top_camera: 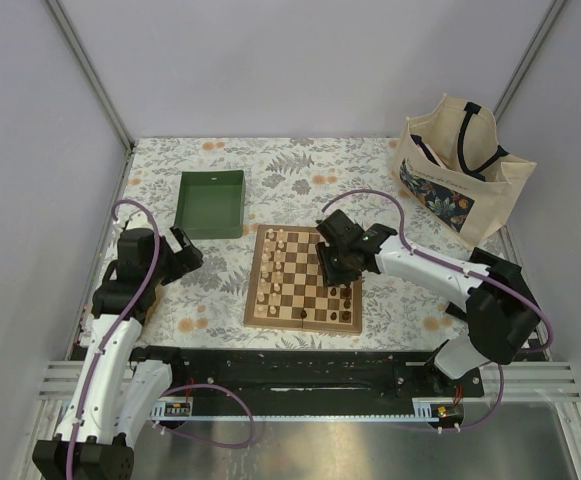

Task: Set up the chess pieces on the board

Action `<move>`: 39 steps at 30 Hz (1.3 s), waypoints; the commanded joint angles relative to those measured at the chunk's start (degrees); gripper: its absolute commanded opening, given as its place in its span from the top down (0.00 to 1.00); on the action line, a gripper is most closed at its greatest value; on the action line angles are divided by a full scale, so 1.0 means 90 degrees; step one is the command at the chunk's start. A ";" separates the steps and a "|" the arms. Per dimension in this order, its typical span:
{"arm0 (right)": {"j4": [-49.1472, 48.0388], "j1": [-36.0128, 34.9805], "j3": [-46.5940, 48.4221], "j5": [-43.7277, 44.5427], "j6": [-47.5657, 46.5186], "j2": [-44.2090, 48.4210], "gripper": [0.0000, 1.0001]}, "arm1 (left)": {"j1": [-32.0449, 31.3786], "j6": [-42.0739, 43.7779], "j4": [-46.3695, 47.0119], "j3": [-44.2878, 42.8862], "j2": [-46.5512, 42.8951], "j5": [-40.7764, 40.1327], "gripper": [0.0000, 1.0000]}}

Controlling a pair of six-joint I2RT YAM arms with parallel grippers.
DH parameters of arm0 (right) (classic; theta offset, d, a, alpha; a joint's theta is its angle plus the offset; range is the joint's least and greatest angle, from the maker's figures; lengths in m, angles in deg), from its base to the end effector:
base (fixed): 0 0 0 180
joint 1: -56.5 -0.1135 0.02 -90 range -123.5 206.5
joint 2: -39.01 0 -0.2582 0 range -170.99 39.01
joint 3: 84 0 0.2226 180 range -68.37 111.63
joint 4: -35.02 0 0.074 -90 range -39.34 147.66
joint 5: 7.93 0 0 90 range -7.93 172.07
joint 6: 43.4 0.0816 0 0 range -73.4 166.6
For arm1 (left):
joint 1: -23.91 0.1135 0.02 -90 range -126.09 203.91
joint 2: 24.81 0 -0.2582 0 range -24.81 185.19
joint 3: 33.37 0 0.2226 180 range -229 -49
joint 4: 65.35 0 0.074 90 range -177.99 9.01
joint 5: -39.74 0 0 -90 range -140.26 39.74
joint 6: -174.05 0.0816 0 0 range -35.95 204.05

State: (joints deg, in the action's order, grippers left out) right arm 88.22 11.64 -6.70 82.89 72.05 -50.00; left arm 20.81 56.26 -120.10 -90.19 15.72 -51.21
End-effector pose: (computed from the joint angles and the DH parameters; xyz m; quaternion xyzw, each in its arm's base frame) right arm 0.2131 0.2104 0.1856 -0.1630 0.9624 0.1194 0.1816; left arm 0.1591 -0.0073 0.2470 -0.1960 0.8789 -0.1086 0.4210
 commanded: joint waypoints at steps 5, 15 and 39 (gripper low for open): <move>0.0075 0.0043 0.0559 -0.0286 -0.0025 0.0330 0.57 | 0.0031 -0.0759 -0.0146 -0.1008 -0.0314 0.0135 0.01; 0.0133 0.0004 0.0677 -0.0452 0.0043 0.0183 0.53 | 0.0031 -0.2340 -0.1073 -0.2667 -0.0305 -0.0471 0.01; 0.0075 -0.0991 0.0638 -0.0540 0.0590 -0.0061 0.48 | 0.0031 -0.0263 -0.1456 -0.2399 -0.0157 -0.1262 0.01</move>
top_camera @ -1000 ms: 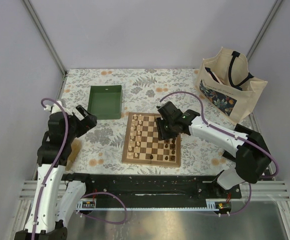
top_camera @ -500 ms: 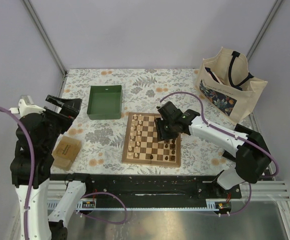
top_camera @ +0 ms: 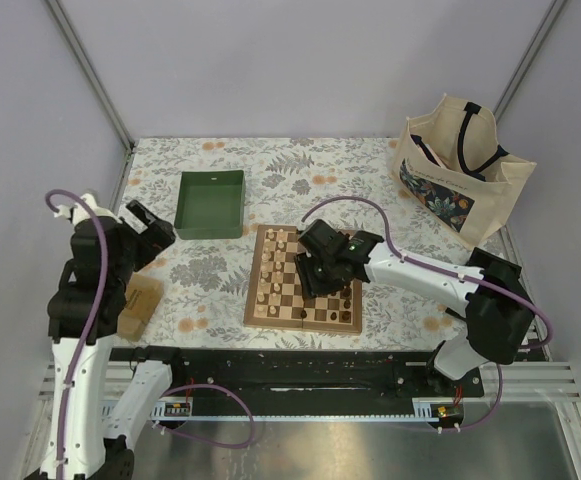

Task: Set up the chess pieces on the board

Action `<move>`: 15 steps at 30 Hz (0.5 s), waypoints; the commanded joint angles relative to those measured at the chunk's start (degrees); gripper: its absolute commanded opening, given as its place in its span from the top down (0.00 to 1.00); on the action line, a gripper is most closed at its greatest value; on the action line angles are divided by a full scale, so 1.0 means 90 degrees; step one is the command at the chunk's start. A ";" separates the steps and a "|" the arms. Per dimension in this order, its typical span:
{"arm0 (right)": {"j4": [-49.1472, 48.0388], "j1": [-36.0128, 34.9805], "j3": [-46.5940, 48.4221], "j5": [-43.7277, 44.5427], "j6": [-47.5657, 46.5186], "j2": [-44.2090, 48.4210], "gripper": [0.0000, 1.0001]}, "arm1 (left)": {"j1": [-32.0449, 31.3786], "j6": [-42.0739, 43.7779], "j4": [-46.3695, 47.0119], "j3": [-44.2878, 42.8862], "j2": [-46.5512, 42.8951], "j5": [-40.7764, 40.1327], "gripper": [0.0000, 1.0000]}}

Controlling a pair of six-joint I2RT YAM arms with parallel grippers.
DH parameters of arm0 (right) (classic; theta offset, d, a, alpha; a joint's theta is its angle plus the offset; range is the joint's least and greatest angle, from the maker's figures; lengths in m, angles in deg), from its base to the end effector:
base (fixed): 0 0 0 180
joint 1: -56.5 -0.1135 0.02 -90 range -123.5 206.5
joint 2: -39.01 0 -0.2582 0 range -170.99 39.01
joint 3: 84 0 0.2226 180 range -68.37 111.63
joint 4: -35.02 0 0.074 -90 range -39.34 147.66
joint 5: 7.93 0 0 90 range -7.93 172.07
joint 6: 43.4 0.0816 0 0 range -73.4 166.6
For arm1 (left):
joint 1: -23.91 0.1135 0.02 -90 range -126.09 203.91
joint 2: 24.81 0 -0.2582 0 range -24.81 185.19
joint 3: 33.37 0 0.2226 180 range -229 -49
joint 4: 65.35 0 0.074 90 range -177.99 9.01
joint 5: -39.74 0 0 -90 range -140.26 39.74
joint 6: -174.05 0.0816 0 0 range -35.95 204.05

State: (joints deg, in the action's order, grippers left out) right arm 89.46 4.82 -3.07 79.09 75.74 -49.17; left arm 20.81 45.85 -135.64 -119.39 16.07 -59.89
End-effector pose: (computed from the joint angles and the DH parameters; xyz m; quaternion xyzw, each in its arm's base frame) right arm 0.1866 0.2430 0.2066 -0.1957 0.9494 0.1777 0.1698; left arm 0.1222 0.0071 0.3746 -0.2965 0.7884 -0.1221 0.5250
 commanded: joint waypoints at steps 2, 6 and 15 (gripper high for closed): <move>-0.0074 -0.0341 0.0235 -0.0108 0.0189 -0.0221 0.48 | 0.0031 0.1021 0.0554 0.1393 -0.0381 -0.0326 0.01; -0.0064 -0.0478 0.0274 -0.0059 0.0209 -0.0270 0.46 | 0.0031 0.1225 0.0955 0.2204 -0.0665 -0.0395 0.01; -0.0074 -0.0605 0.0264 0.0087 0.0228 -0.0261 0.39 | 0.0031 0.1148 0.1316 0.3123 -0.0607 -0.0503 0.01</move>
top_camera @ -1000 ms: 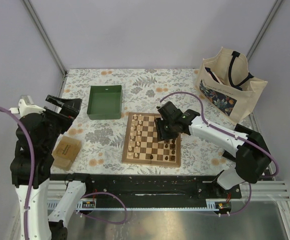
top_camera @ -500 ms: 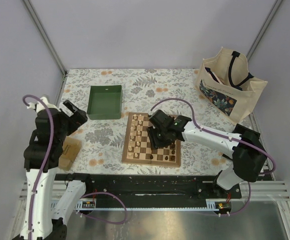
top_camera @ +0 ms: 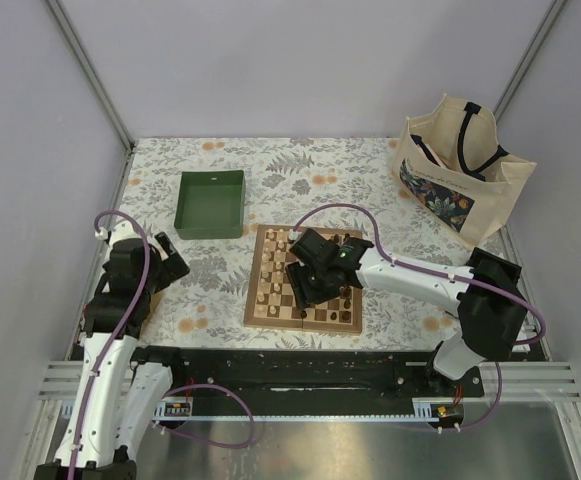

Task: Set up the chess pieces on the board

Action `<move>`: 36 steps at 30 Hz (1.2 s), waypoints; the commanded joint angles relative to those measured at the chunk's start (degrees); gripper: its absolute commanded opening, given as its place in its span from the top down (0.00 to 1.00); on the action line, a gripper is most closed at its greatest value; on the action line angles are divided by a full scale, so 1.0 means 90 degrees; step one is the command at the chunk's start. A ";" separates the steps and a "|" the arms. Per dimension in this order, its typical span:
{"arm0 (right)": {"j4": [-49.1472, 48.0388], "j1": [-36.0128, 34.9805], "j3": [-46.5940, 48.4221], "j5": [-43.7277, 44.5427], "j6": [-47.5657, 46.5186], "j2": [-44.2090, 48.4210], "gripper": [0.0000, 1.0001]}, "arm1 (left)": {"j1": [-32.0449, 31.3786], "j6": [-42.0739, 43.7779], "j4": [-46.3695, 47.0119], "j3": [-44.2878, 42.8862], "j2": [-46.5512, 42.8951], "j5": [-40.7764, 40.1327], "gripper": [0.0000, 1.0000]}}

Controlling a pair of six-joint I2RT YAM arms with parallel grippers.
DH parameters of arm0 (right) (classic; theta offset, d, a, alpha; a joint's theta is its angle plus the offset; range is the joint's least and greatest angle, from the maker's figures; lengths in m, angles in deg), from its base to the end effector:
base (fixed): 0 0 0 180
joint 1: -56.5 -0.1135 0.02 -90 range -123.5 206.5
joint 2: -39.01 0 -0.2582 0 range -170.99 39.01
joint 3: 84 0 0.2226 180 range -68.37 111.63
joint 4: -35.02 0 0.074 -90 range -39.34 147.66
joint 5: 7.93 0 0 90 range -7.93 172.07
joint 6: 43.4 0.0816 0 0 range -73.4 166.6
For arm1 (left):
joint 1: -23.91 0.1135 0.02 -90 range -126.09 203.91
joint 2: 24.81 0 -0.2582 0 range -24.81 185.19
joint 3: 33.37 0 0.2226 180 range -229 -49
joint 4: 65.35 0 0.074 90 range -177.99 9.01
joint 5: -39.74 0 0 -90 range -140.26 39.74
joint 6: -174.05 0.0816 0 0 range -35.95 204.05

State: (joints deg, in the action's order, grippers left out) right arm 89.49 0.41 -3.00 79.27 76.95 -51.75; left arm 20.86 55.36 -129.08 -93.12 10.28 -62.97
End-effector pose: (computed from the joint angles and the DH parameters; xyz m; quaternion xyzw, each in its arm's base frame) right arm 0.1699 0.2598 0.1939 -0.2224 0.9488 0.1700 0.1461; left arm 0.1310 0.0110 0.2580 -0.2455 0.8644 -0.0207 0.4384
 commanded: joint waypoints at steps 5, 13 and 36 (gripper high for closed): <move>-0.0047 -0.0164 0.0247 0.0117 0.0163 -0.0110 0.39 | 0.0026 0.0150 0.0617 0.0175 0.0202 -0.0053 0.01; -0.0047 -0.0251 0.0374 0.0078 0.0192 -0.0433 0.45 | 0.0026 0.0199 0.0666 0.0195 0.0368 0.0172 0.01; -0.0047 -0.0310 0.0472 0.0146 0.0222 -0.0804 0.63 | 0.0026 0.0189 0.0647 0.0166 0.0603 0.0221 0.01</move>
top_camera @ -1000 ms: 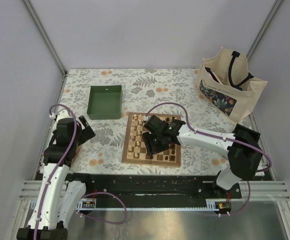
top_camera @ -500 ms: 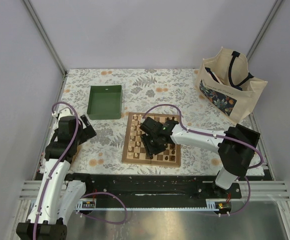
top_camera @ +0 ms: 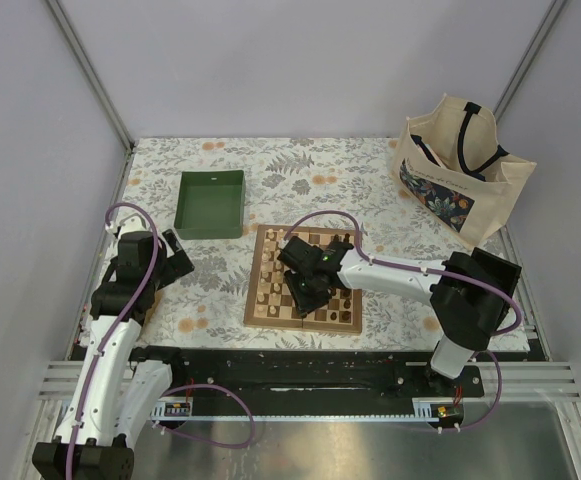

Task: Set up the chess pieces on the board

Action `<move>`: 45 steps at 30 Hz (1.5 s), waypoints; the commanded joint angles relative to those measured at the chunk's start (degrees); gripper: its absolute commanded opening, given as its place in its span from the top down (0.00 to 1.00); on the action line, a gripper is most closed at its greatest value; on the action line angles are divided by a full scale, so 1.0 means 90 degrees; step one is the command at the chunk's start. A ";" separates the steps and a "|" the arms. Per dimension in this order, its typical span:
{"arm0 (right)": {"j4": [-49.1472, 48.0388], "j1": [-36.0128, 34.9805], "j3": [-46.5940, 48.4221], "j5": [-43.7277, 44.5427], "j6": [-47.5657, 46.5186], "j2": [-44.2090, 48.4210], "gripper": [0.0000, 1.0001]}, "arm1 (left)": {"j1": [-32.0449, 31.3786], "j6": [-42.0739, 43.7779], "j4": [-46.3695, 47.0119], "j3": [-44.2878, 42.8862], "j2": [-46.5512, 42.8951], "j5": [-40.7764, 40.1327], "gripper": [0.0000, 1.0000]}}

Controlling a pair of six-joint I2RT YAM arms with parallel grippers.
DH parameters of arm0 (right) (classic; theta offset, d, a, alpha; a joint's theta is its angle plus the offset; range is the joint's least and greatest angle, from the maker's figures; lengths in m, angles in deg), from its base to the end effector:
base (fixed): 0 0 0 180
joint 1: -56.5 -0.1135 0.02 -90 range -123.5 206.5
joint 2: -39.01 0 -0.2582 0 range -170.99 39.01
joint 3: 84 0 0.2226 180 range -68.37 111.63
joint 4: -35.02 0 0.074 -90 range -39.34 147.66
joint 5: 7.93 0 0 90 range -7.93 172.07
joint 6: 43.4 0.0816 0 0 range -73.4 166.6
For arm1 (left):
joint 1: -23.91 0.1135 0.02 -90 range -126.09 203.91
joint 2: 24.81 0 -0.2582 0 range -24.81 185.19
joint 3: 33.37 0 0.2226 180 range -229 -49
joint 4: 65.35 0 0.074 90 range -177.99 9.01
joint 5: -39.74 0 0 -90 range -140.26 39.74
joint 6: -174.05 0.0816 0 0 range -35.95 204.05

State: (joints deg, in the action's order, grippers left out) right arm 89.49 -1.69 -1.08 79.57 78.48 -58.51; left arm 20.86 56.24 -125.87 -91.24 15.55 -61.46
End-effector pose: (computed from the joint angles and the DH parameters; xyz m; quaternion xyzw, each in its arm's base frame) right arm 0.1682 0.2779 0.1681 -0.2276 0.9564 0.1436 0.1131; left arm 0.1488 0.0079 0.2426 -0.2337 0.8832 -0.0193 0.4063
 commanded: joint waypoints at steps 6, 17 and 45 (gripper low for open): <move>-0.0057 -0.0077 0.0239 0.0112 0.0052 -0.0063 0.64 | 0.0026 0.0083 0.0290 -0.0053 0.0047 0.0073 0.01; -0.0076 -0.0077 0.0248 0.0170 0.0032 -0.0073 0.76 | 0.0026 0.0083 0.0280 -0.0053 0.0096 0.0092 0.01; 0.0178 0.0499 -0.0640 0.1372 0.0559 0.0874 0.78 | 0.0026 0.0073 0.0280 -0.0063 0.0144 0.0141 0.01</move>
State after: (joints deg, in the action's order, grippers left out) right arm 90.86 1.57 -5.65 89.30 81.76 -53.57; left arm 20.86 56.21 -125.87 -91.24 16.58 -60.98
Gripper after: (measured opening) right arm 0.228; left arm 0.988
